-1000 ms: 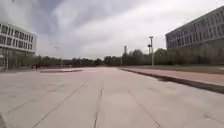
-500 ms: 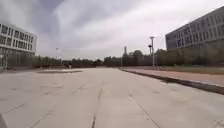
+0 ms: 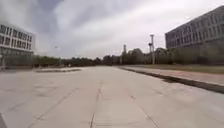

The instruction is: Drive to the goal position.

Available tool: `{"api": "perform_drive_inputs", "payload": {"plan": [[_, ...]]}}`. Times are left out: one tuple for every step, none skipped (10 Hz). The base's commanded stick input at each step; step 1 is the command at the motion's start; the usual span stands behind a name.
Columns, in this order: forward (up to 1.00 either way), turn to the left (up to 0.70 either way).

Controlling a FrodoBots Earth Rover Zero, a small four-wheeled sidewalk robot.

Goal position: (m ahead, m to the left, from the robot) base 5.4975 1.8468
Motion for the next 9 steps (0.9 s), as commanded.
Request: {"api": "perform_drive_inputs", "payload": {"plan": [[0.50, 0.00], [0.50, 0.00], [0.50, 0.00], [0.50, 0.00], [0.50, 0.00], [0.50, 0.00], [0.50, 0.33], [0.50, 0.50], [0.50, 0.50]]}}
